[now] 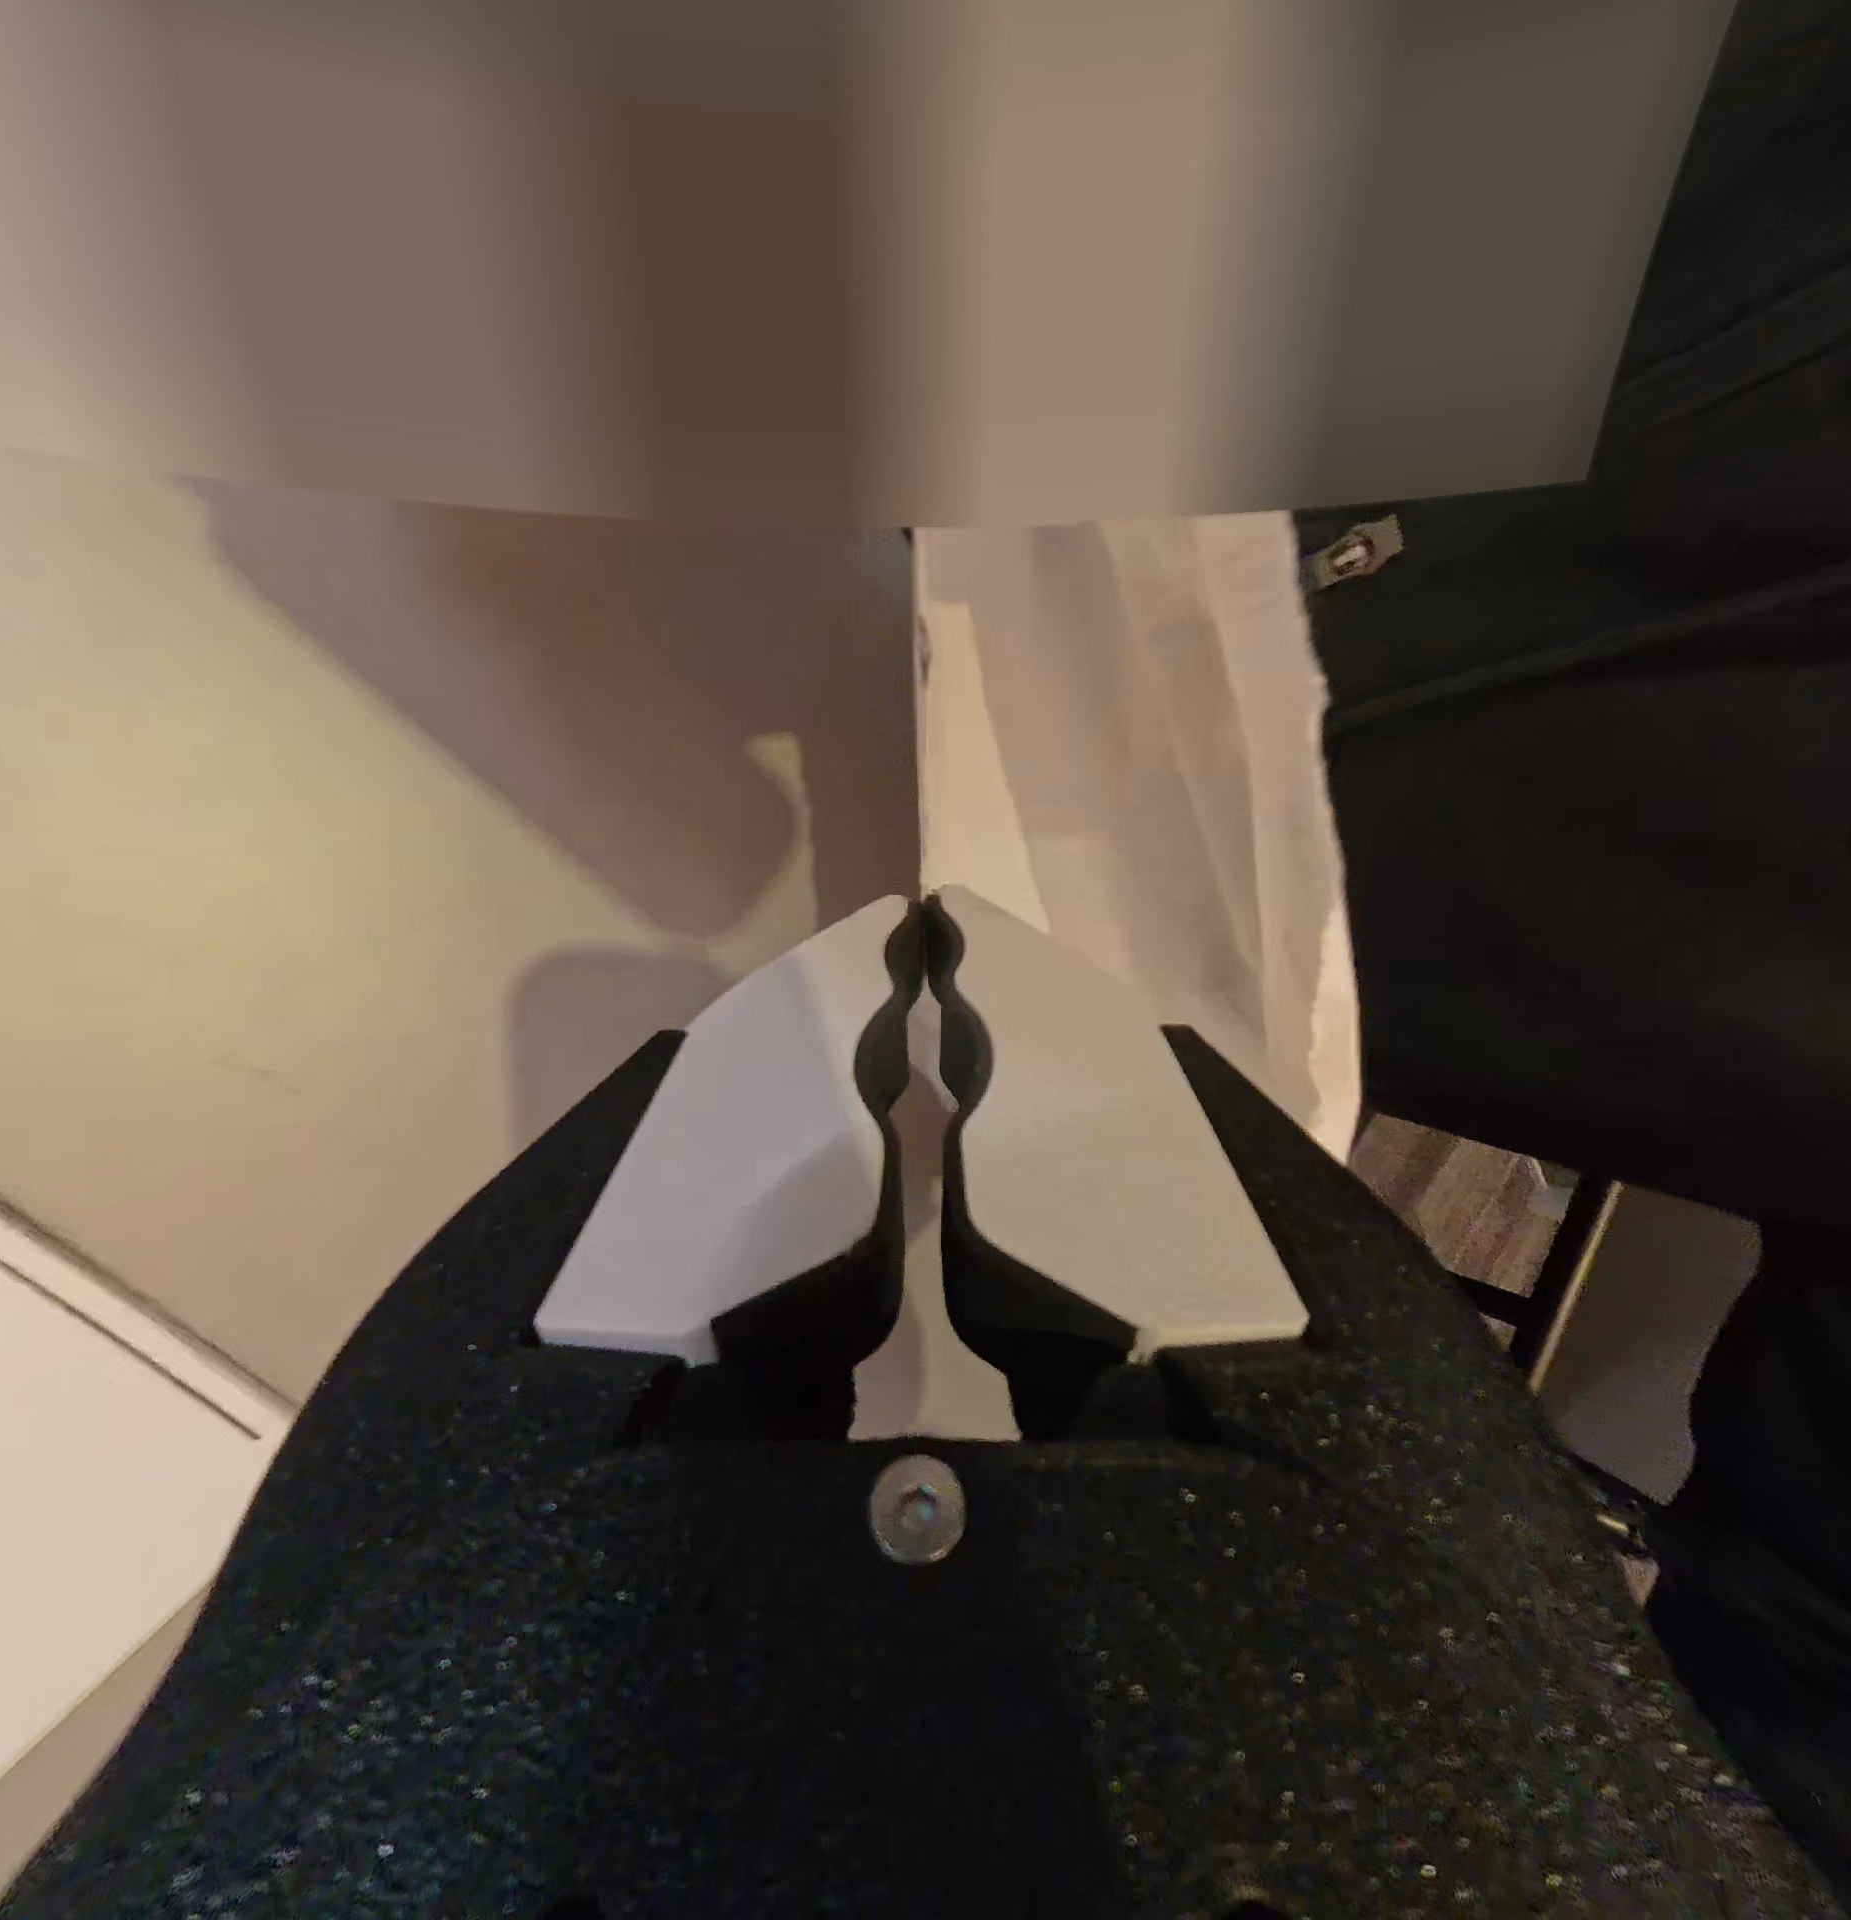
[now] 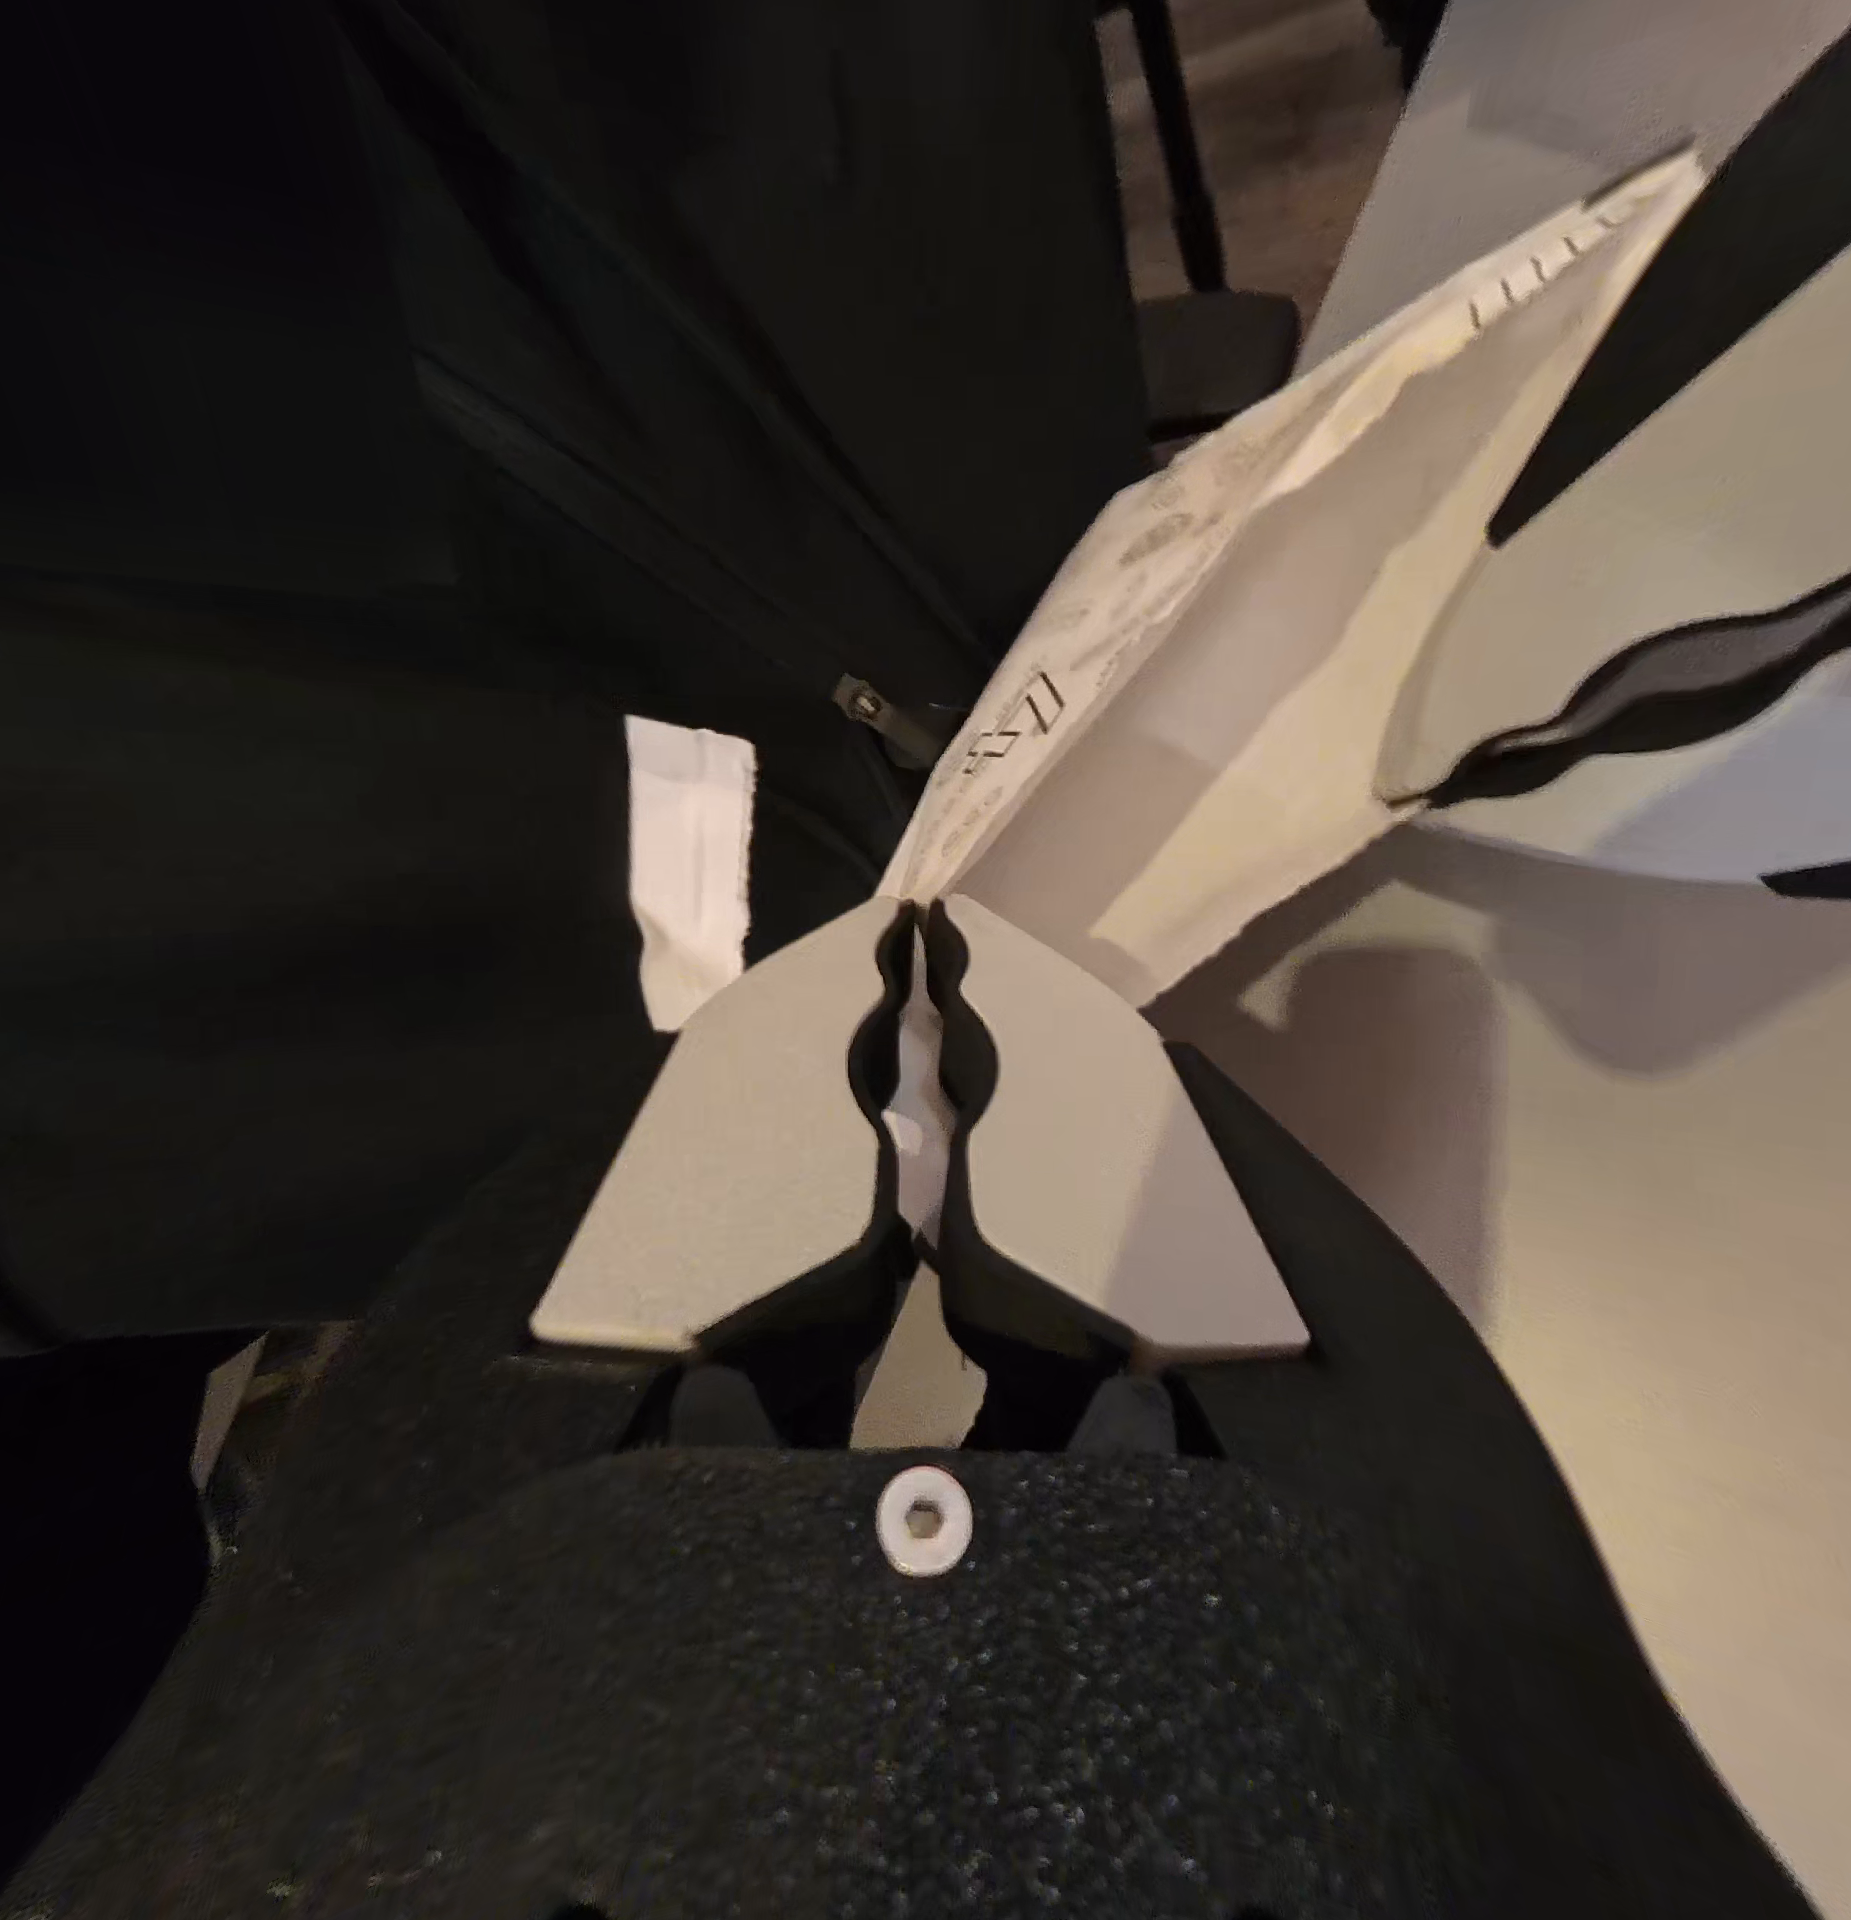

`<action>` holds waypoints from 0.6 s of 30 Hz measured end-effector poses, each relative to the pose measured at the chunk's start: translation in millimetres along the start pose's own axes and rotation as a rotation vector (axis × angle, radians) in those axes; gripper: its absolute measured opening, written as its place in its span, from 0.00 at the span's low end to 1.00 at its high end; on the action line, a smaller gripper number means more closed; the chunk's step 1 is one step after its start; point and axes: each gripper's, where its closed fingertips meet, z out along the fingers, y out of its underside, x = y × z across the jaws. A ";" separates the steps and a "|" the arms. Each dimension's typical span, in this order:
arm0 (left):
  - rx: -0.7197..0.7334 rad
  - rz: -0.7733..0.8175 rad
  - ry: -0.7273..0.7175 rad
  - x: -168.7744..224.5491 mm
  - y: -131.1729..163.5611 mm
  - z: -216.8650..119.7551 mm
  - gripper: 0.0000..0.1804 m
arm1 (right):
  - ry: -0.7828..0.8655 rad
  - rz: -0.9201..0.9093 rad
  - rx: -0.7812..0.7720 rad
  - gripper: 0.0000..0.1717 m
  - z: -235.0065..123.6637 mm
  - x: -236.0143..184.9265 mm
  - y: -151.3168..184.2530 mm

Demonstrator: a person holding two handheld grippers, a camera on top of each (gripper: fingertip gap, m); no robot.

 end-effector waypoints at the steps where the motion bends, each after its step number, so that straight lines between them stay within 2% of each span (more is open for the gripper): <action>1: 0.002 -0.003 -0.010 -3.1 -1.0 -0.8 0.01 | -0.024 -0.001 0.013 0.01 -1.9 -1.7 -0.2; 9: 0.020 0.028 -0.090 -22.8 -15.9 -10.9 0.01 | -0.091 -0.028 0.134 0.01 -30.1 -6.1 -6.9; 14: 0.036 0.057 -0.112 -37.0 -30.0 -9.4 0.01 | -0.003 -0.006 0.142 0.01 -39.0 -5.3 6.0; 18: 0.101 0.070 -0.123 -54.6 -51.3 -2.3 0.12 | 0.106 0.051 0.164 0.00 -44.2 -7.7 25.9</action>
